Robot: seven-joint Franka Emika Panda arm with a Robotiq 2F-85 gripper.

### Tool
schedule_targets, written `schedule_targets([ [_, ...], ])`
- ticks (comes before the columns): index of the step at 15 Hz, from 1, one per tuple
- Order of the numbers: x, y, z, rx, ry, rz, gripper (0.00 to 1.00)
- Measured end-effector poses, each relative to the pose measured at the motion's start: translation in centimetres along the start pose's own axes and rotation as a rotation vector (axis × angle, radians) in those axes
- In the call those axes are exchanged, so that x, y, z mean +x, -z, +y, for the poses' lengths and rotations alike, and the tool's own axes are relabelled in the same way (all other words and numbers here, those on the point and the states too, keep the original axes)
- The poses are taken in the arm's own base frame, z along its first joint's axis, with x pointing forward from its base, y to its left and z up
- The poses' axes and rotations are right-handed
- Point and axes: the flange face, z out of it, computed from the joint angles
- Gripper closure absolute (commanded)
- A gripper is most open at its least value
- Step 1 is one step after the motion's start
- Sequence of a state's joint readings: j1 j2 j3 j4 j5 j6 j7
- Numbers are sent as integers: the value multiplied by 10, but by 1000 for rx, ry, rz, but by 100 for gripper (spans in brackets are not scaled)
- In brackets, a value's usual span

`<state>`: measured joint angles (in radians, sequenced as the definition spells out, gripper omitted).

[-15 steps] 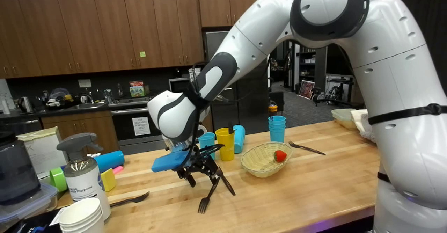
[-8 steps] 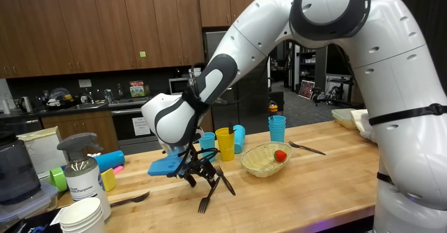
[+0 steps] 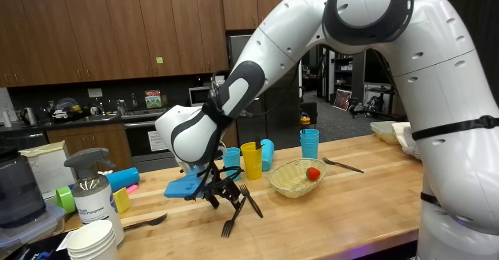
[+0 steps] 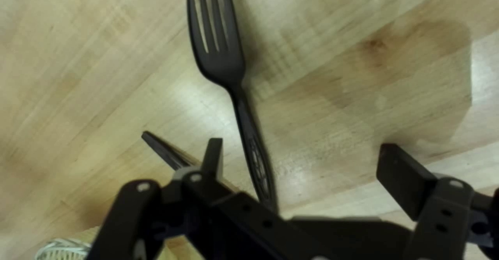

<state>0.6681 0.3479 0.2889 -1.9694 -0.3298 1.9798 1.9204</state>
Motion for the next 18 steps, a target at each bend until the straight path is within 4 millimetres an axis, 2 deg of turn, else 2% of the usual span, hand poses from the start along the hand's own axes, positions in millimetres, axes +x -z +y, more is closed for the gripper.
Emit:
schedule_targets([
  [9, 1, 1, 1, -15, -28, -2, 0],
  [18, -3, -5, 15, 71, -277, -69, 0],
])
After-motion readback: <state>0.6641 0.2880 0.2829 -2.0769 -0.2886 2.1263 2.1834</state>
